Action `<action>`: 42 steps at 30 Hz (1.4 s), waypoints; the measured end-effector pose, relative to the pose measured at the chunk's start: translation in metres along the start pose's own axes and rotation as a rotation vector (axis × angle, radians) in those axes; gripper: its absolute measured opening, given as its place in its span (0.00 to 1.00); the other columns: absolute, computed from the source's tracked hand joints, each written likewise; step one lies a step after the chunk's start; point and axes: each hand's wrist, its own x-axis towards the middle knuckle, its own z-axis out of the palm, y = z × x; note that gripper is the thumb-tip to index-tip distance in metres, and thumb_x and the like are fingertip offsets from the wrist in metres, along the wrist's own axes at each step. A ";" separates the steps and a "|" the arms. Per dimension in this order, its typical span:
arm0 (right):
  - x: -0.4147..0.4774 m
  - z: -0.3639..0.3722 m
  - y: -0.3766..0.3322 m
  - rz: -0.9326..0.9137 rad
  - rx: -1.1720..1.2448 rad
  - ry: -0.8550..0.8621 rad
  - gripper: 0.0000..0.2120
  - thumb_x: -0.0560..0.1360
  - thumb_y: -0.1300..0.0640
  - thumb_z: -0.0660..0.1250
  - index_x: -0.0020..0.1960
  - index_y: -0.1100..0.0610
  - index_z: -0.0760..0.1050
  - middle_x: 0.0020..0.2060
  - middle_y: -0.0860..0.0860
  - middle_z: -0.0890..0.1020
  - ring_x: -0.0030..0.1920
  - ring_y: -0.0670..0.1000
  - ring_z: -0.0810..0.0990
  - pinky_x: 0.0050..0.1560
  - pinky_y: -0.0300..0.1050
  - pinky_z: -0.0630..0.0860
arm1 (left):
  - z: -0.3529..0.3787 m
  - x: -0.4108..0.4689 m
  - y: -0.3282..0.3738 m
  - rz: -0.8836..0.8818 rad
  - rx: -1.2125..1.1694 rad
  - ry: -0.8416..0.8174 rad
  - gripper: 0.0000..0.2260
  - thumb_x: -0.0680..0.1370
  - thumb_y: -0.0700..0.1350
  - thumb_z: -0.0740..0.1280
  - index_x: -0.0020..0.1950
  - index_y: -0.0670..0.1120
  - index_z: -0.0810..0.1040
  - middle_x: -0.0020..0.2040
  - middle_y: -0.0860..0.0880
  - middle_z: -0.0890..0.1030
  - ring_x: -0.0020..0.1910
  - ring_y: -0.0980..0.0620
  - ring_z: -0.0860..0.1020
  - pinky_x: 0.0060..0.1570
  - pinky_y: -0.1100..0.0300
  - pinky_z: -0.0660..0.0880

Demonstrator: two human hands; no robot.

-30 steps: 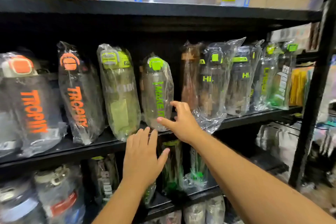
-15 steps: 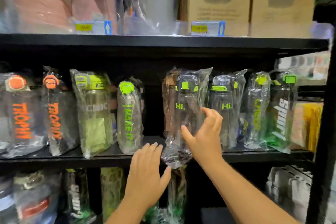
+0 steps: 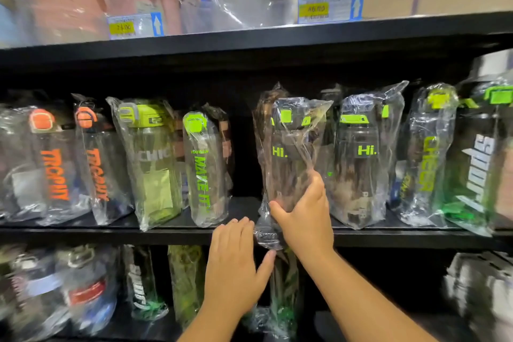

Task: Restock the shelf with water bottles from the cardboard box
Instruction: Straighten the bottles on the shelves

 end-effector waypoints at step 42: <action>0.015 -0.111 0.024 0.205 -0.154 0.097 0.40 0.74 0.48 0.73 0.78 0.58 0.56 0.73 0.56 0.63 0.70 0.57 0.68 0.66 0.50 0.67 | -0.017 0.003 0.029 0.226 -0.114 0.069 0.27 0.75 0.56 0.60 0.68 0.40 0.73 0.70 0.37 0.71 0.71 0.33 0.67 0.72 0.36 0.62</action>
